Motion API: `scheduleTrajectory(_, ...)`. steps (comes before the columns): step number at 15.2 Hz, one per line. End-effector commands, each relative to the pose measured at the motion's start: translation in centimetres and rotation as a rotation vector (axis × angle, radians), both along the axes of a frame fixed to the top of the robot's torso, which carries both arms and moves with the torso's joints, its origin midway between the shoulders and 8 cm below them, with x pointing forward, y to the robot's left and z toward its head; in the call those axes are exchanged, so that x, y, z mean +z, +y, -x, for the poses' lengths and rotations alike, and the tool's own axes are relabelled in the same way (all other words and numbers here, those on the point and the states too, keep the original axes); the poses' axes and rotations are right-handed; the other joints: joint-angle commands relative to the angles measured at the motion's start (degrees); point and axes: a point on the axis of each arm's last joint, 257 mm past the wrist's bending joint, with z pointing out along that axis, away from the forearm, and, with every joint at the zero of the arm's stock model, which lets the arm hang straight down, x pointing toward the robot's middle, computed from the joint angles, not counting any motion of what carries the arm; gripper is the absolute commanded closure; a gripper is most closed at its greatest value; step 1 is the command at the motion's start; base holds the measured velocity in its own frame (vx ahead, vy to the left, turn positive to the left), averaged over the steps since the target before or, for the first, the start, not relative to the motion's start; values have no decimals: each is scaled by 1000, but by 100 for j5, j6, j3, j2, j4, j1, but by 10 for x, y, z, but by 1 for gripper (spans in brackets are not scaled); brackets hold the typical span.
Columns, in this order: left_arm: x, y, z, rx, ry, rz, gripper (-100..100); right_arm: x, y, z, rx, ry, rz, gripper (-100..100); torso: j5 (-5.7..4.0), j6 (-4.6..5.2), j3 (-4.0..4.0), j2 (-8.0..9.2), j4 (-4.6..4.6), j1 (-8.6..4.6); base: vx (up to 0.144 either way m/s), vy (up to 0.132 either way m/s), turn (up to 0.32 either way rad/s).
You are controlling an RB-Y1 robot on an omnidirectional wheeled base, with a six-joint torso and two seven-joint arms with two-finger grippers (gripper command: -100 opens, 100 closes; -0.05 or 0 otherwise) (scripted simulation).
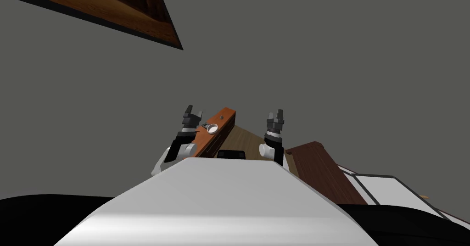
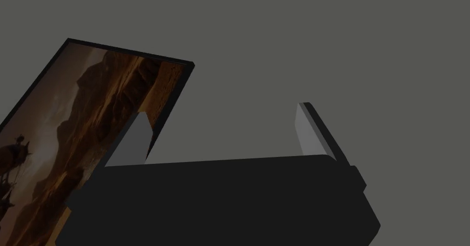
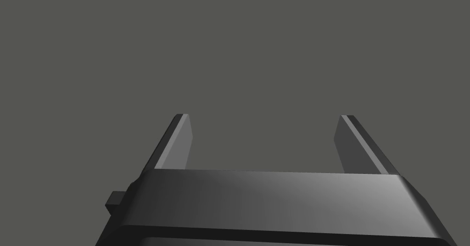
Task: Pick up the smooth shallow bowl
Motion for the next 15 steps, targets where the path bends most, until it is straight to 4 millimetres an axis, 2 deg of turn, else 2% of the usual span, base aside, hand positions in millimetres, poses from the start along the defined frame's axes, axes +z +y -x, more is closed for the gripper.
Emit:
scheduleTrajectory(1, -19, 10, -13, -3, 64, 6, -100, 0, 0, 0, 0, 0, 0, 0, 0, 0, 0, 0, 0, 0, 40, -18, -9)
scheduleTrajectory(2, -19, 10, -13, -3, 64, 6, -100, 0, 0, 0, 0, 0, 0, 0, 0, 0, 0, 0, 0, 0, 36, -12, -9)
scheduleTrajectory(6, -62, 35, -33, 9, 195, 38, -100, 0, 0, 0, 0, 0, 0, 0, 0, 0, -2, -3, -1, 1, 47, -12, -17)
scheduleTrajectory(7, -63, 35, -33, 11, 202, 39, -100, 0, 0, 0, 0, 0, 0, 0, 0, 0, -2, -3, -1, 1, 47, -11, -12)
scheduleTrajectory(8, -77, 45, -39, 19, 244, 56, -100, 0, 0, 0, 0, 0, 0, 0, 0, -1, -1, -2, -1, 1, 48, -12, -10)
scheduleTrajectory(9, -79, 46, -39, 20, 251, 56, -100, 0, 0, 0, 0, 0, 0, 0, 0, 0, -2, -3, -1, 2, 43, -13, -11)
scheduleTrajectory(10, -95, 57, -44, 31, 296, 76, -100, 0, 0, 0, 0, 0, 0, 0, 0, 0, -2, -2, -1, 1, 43, -11, -15)
scheduleTrajectory(11, -96, 57, -44, 32, 300, 77, -100, 0, 0, 0, 0, 0, 0, 0, 0, 0, -1, -2, 0, 1, 42, -10, -15)
scheduleTrajectory(12, -111, 69, -49, 44, 345, 99, -100, 0, 0, 0, 0, 0, 0, 0, 0, 0, -1, -1, 0, 1, 42, -13, -15)
scheduleTrajectory(13, -113, 70, -49, 47, 350, 100, -100, 0, 0, 0, 0, 0, 0, 0, 0, 0, -1, -1, 0, 1, 42, -14, -13)
scheduleTrajectory(14, -127, 81, -53, 60, 393, 125, -100, 0, 0, 0, 0, 0, 0, 0, 0, -1, 0, 0, 0, 0, 51, -20, -20)
scheduleTrajectory(15, -131, 82, -53, 63, 401, 127, -100, 0, 0, 0, 0, 0, 0, 0, 0, -1, -1, -2, -1, -1, 49, -17, -7)
